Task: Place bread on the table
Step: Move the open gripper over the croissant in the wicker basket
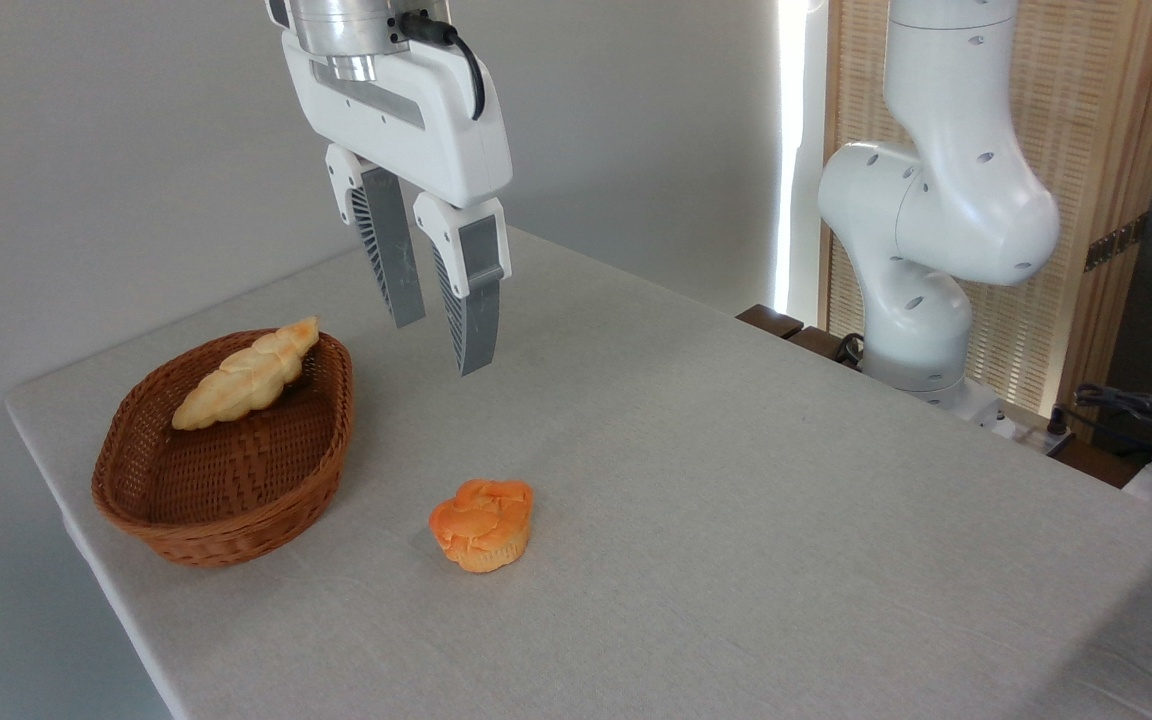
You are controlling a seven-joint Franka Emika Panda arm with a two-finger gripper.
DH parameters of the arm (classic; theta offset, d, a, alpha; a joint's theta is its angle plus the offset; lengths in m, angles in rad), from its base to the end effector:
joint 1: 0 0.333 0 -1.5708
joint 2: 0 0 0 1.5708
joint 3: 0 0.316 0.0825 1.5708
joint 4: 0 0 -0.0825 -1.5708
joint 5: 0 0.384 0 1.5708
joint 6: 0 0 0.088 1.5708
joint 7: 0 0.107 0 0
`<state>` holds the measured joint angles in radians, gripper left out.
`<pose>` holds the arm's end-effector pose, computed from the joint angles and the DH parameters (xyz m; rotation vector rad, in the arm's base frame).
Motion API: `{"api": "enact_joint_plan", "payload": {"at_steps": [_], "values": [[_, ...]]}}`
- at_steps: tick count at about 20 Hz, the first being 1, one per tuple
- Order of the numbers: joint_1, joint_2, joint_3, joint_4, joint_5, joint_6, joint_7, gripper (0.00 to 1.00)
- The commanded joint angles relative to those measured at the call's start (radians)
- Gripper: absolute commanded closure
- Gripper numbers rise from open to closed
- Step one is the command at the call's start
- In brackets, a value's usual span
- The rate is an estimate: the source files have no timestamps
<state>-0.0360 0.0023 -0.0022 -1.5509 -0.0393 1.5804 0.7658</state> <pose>0.5560 -0.0254 0.6336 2.8656 -1.2186 0.0614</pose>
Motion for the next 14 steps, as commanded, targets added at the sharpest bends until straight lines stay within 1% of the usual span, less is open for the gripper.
{"api": "enact_joint_plan", "payload": {"at_steps": [1, 12, 13, 14], "values": [[-0.005, 0.016, 0.016, 0.023, -0.02, -0.025, 0.0, 0.0], [-0.007, 0.019, 0.008, 0.023, -0.022, -0.022, -0.002, 0.0], [-0.008, 0.021, 0.001, 0.023, -0.03, -0.019, -0.003, 0.0], [-0.01, 0.025, -0.007, 0.023, -0.054, -0.016, -0.011, 0.0]]}}
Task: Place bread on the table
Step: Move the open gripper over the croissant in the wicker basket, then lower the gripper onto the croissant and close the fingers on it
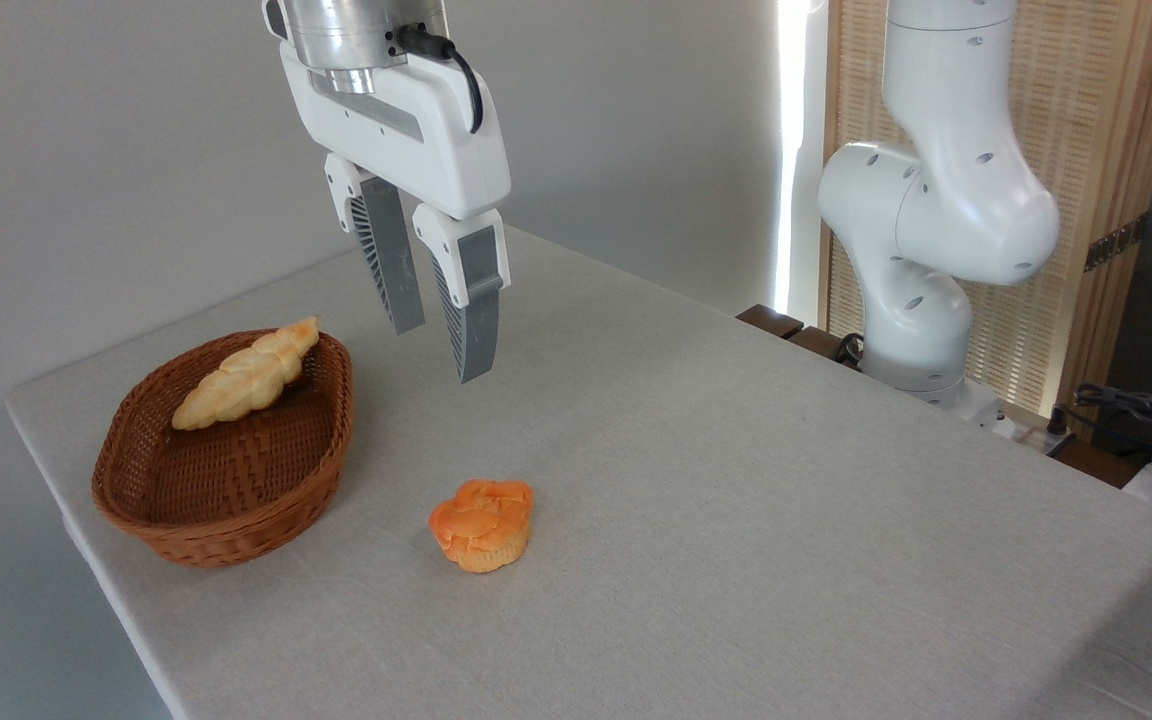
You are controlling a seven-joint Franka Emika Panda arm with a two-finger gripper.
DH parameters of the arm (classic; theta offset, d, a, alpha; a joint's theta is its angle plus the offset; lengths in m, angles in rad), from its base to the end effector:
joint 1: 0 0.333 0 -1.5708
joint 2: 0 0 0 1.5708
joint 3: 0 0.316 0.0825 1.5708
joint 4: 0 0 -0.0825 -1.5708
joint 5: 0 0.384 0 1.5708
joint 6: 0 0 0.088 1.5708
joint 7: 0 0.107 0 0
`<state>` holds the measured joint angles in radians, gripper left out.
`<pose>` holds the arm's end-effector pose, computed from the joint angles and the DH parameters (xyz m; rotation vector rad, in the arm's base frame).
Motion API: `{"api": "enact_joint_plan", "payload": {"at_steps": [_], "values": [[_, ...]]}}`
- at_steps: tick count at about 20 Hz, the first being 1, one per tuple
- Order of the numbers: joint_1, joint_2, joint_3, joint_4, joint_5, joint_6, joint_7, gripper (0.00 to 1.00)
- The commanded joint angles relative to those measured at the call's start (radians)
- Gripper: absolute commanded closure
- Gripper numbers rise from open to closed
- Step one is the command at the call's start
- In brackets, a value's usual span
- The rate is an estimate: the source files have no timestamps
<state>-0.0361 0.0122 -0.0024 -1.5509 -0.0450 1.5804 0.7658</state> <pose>0.5589 -0.0263 0.6281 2.8576 -1.2153 0.0500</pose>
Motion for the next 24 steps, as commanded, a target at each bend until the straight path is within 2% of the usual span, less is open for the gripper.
{"api": "enact_joint_plan", "payload": {"at_steps": [1, 6, 10, 12, 15, 18, 20, 22, 24], "values": [[-0.01, 0.021, -0.023, 0.023, -0.083, -0.008, -0.013, 0.0], [-0.01, 0.078, -0.172, 0.006, -0.216, 0.162, -0.046, 0.0], [-0.01, 0.175, -0.306, -0.008, -0.222, 0.327, -0.274, 0.0], [-0.01, 0.224, -0.367, -0.018, -0.214, 0.427, -0.338, 0.0], [-0.01, 0.267, -0.413, -0.053, -0.211, 0.533, -0.374, 0.0], [-0.01, 0.29, -0.439, -0.078, -0.21, 0.611, -0.525, 0.0], [-0.01, 0.301, -0.461, -0.092, -0.191, 0.651, -0.55, 0.0], [-0.011, 0.302, -0.481, -0.122, -0.136, 0.688, -0.563, 0.0], [-0.011, 0.319, -0.513, -0.146, -0.046, 0.742, -0.63, 0.0]]}}
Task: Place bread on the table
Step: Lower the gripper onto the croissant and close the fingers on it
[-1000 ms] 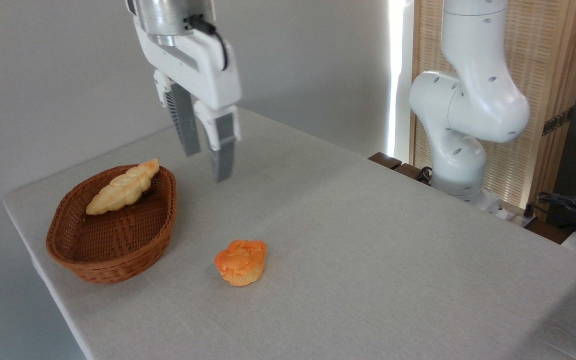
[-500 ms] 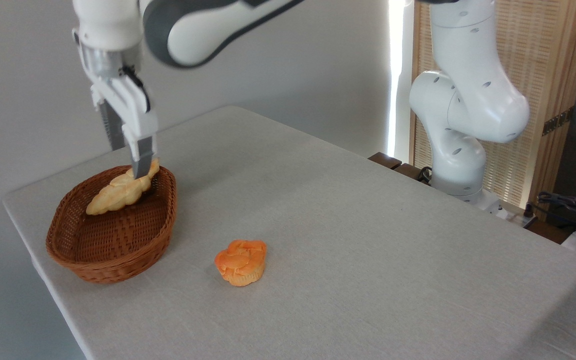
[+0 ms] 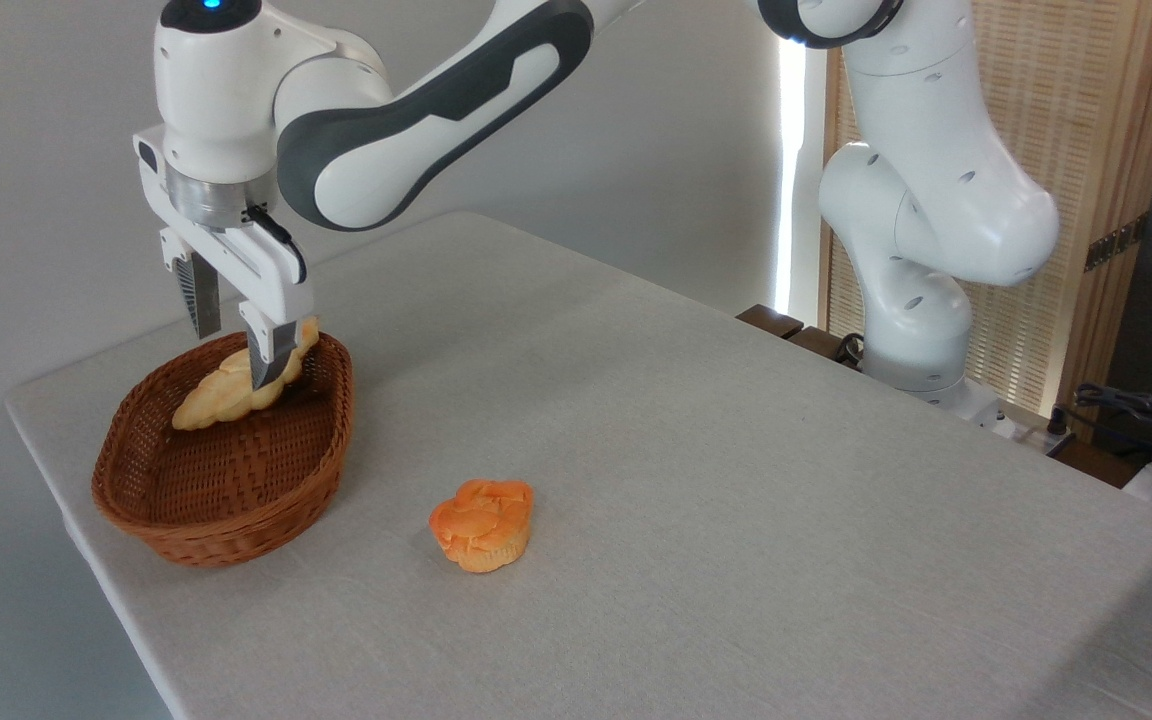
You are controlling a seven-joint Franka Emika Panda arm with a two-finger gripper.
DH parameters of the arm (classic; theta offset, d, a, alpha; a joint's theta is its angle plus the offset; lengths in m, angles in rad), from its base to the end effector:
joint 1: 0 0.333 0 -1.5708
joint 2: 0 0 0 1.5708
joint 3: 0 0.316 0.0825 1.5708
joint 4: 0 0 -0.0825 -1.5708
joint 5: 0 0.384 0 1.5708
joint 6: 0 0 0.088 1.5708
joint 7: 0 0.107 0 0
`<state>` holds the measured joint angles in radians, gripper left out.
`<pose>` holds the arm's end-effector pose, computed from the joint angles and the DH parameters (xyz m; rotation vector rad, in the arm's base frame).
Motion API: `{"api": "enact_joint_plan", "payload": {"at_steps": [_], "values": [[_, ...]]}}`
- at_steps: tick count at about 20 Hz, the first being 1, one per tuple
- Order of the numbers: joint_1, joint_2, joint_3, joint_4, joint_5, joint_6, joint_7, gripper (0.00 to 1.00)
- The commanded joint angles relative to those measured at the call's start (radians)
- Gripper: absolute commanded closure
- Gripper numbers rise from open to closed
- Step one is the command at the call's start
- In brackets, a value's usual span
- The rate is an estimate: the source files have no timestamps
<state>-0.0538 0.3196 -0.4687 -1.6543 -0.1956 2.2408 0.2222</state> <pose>0.5963 -0.3107 0.4741 2.6469 -0.8236 0.3450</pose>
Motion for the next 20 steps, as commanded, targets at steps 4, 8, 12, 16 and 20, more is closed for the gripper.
{"api": "enact_joint_plan", "payload": {"at_steps": [4, 8, 12, 16, 20], "values": [[0.006, 0.053, -0.091, -0.044, 0.272, 0.132, -0.282, 0.0], [0.006, 0.061, -0.093, -0.042, 0.275, 0.161, -0.334, 0.0], [0.006, 0.078, -0.102, -0.042, 0.275, 0.178, -0.345, 0.0], [0.006, 0.098, -0.117, -0.042, 0.278, 0.204, -0.343, 0.0], [0.005, 0.101, -0.128, -0.044, 0.303, 0.211, -0.343, 0.0]]}}
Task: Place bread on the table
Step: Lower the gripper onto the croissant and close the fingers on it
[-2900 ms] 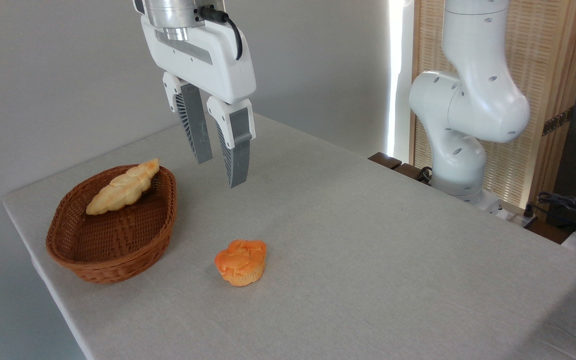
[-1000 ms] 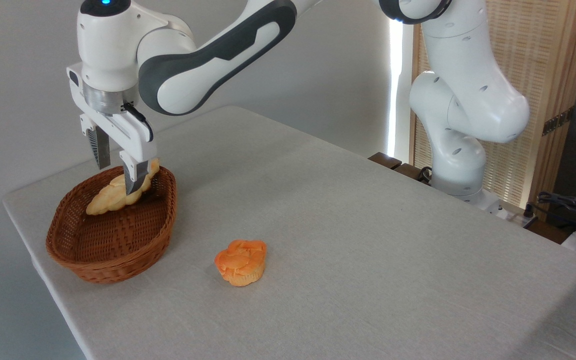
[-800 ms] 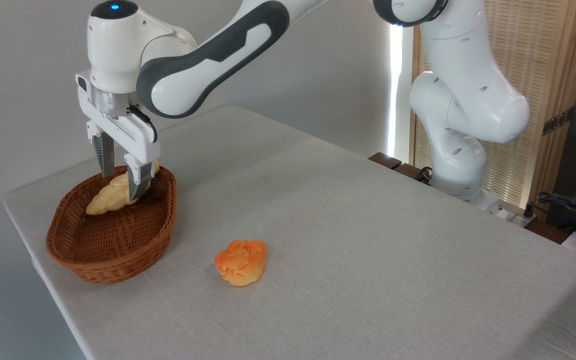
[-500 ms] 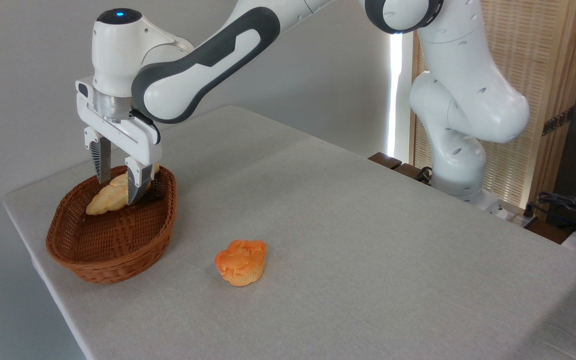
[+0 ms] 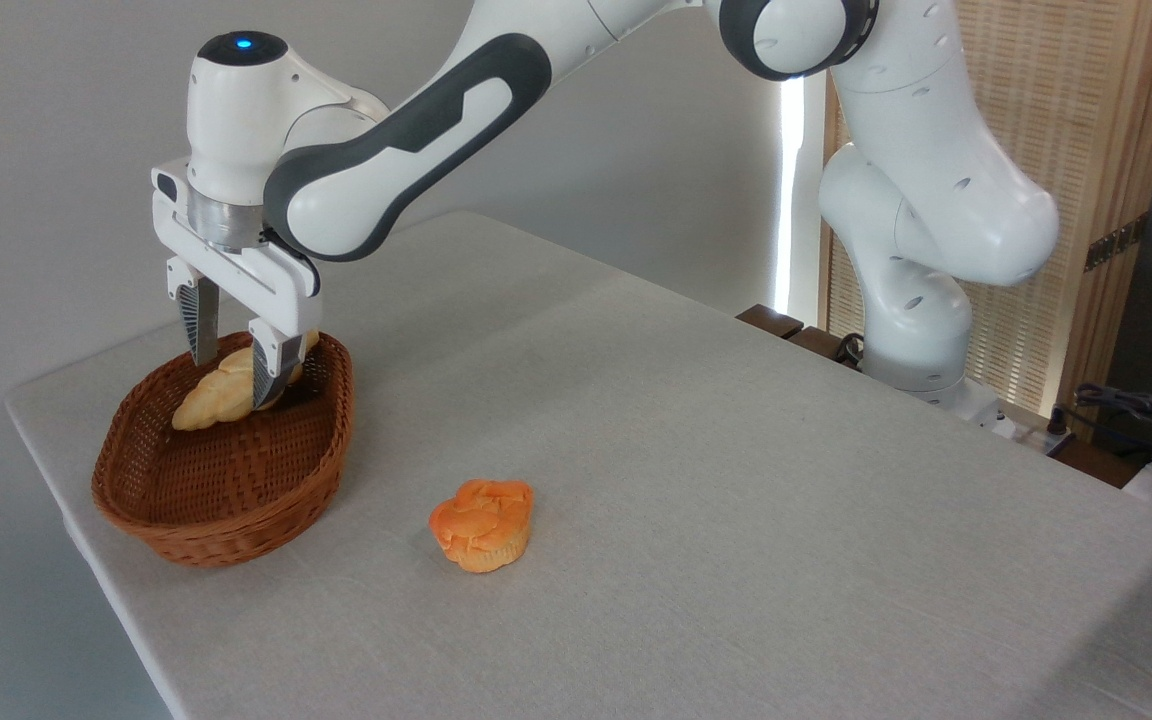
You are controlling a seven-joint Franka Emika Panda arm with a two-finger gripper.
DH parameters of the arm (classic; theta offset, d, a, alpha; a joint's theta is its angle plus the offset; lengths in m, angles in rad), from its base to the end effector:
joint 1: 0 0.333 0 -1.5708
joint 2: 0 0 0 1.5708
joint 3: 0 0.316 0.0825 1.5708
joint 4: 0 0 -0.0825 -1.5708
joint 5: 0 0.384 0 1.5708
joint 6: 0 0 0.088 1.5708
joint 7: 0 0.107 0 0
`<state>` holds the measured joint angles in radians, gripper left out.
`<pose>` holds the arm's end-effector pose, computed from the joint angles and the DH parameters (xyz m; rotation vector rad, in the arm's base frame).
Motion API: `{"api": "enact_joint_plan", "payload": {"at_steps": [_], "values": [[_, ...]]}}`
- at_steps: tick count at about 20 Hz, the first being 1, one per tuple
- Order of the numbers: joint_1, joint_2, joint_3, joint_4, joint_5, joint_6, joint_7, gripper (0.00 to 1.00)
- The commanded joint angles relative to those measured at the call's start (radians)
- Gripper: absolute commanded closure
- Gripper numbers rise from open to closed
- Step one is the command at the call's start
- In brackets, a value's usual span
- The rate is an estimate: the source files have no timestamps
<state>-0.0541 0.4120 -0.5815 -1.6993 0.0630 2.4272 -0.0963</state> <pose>0.5799 -0.3672 0.4285 2.7352 -0.6942 0.4296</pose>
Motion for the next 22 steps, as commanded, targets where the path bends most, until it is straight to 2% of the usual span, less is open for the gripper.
{"api": "enact_joint_plan", "payload": {"at_steps": [1, 3, 9, 11, 13, 15, 16, 19, 22], "values": [[0.005, 0.013, -0.017, 0.001, 0.053, 0.024, -0.026, 0.0], [-0.003, 0.019, -0.017, 0.001, 0.06, 0.024, -0.025, 0.0], [-0.019, 0.033, -0.017, -0.016, 0.153, 0.023, -0.048, 0.0], [-0.021, 0.033, -0.017, -0.02, 0.165, 0.023, -0.06, 0.0], [-0.019, 0.031, -0.017, -0.02, 0.166, 0.023, -0.06, 0.15], [-0.021, 0.031, -0.017, -0.02, 0.166, 0.023, -0.06, 0.44], [-0.019, 0.031, -0.017, -0.02, 0.166, 0.023, -0.06, 0.54], [-0.019, 0.031, -0.017, -0.02, 0.166, 0.023, -0.059, 0.67], [-0.019, 0.031, -0.017, -0.019, 0.166, 0.023, -0.059, 0.72]]}}
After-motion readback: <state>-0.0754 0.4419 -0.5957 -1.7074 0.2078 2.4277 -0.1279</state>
